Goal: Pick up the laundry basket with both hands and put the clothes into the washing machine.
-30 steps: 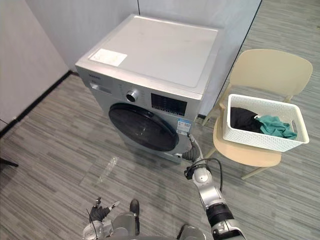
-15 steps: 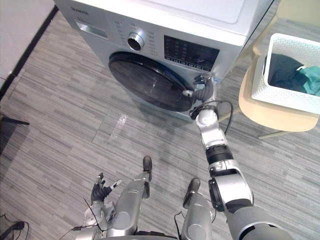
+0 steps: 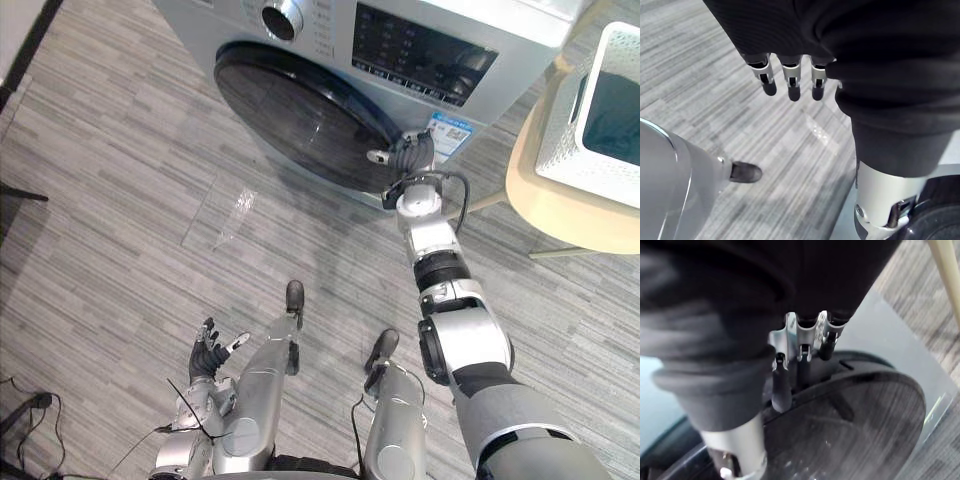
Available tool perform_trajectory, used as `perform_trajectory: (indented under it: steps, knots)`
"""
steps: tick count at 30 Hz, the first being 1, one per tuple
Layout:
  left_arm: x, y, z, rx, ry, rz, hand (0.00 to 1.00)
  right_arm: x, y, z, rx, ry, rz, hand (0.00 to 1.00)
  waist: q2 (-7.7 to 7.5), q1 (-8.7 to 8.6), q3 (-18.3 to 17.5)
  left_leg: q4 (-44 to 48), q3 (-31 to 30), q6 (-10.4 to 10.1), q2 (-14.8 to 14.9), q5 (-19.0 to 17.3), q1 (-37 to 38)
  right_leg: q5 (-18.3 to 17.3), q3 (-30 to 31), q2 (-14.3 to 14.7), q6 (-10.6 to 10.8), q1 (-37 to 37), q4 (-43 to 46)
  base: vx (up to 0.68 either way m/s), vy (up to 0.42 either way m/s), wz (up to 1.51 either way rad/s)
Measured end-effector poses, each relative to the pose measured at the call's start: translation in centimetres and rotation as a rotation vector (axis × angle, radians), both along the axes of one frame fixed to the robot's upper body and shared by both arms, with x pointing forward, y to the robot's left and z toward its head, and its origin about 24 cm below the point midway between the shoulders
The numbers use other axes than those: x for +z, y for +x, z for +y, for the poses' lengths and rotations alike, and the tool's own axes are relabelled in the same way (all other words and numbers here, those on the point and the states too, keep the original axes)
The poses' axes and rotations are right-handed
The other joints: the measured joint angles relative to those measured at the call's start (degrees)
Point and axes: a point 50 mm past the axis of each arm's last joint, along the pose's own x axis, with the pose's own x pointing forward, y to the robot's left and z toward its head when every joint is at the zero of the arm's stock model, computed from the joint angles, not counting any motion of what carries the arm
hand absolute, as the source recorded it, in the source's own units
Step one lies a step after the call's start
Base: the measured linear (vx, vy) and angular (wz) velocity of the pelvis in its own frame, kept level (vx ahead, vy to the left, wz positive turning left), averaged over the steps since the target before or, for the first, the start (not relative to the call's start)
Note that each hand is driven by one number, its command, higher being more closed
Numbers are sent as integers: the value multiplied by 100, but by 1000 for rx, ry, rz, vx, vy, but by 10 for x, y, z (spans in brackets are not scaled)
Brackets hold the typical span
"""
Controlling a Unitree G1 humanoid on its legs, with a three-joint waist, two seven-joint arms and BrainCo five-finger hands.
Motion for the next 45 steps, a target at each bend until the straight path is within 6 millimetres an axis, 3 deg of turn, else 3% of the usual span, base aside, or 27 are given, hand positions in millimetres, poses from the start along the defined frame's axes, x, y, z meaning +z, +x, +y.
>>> perform_trajectory:
  steps: [9,14,20,26,36,45]
  knots:
    - [-3,-2,-3,-85,-39,2,0,34,-7,-20,347,-232,53,0,7,6,4,-375,8,-40,40,270,80,70,-8,91,-50,-96,-7,-4,-20,-2]
    - [-4,-3,-4,-136,-26,7,0,37,-15,-19,478,-290,73,0,0,2,7,-561,24,-10,38,378,245,72,9,107,-66,-36,-28,69,-47,-3]
    - [-6,-3,-8,-197,-18,15,0,15,-32,-24,608,-323,155,0,-51,8,-7,-706,47,-12,33,378,418,65,0,124,-70,113,-125,58,-34,0]
    - [-9,-6,-2,-214,0,35,0,-26,-53,-11,792,-253,260,0,-261,20,-80,-741,66,-21,41,385,452,66,-5,149,-69,167,-231,56,-40,-1]
    - [-8,-5,6,-215,26,35,0,-82,-88,-2,893,-169,375,0,-568,149,-210,-742,-32,-22,53,383,364,66,-137,181,-68,191,-322,46,-39,5]
    - [-3,-2,11,-229,56,18,0,-86,-79,-8,753,-14,268,0,-794,169,-251,-731,-163,-23,100,385,273,66,-292,208,-68,234,-369,24,-38,7]
